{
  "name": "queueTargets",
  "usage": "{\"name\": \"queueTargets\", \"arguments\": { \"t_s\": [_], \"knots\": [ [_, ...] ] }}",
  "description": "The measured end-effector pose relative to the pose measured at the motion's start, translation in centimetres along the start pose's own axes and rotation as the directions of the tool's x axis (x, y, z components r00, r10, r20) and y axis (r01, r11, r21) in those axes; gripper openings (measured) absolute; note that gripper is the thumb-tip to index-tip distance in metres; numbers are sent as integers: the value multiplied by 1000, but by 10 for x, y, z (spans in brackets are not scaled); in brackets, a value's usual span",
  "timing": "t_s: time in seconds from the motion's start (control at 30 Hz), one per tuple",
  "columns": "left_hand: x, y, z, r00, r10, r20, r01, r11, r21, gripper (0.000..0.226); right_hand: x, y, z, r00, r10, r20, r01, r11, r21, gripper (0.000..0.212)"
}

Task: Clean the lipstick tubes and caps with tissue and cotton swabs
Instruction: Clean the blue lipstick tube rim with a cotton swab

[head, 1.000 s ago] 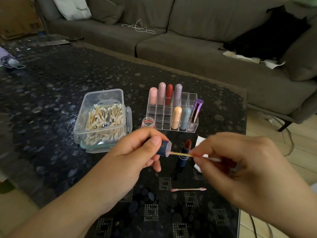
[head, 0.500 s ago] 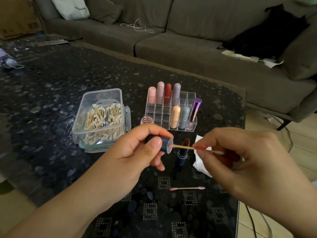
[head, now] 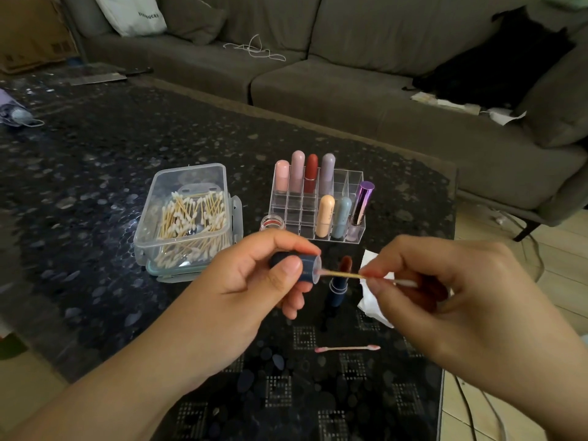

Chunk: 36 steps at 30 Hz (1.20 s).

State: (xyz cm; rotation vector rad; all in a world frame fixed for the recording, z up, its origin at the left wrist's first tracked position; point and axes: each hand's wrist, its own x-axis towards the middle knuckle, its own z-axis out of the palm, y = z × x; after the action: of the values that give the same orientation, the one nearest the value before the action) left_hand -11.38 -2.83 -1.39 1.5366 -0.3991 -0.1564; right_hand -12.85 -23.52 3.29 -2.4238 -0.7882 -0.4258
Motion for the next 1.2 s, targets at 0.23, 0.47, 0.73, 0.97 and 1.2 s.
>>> {"name": "queueTargets", "arguments": {
  "t_s": [0.23,0.47,0.73,0.97,1.2],
  "knots": [
    [-1,5,0,1000,-15,-11,15,1000,-18,23,0,2,1,1000,9,-11,-9,1000,-23,8],
    [-2,5,-1,999,-31,-31,28,995,-98,30,-1,2,1,1000,4,-31,-5,999,-36,7],
    [0,5,-3,997,-9,-75,0,993,-115,22,0,1,2,999,22,-34,-22,1000,-6,8],
    [0,8,-3,994,-36,-98,23,991,-133,16,-3,2,1,999,16,-30,-11,990,141,10],
    [-1,11,0,993,-57,-99,44,990,-131,21,-1,3,6,999,12,-41,-12,1000,-4,10]
  ]
}}
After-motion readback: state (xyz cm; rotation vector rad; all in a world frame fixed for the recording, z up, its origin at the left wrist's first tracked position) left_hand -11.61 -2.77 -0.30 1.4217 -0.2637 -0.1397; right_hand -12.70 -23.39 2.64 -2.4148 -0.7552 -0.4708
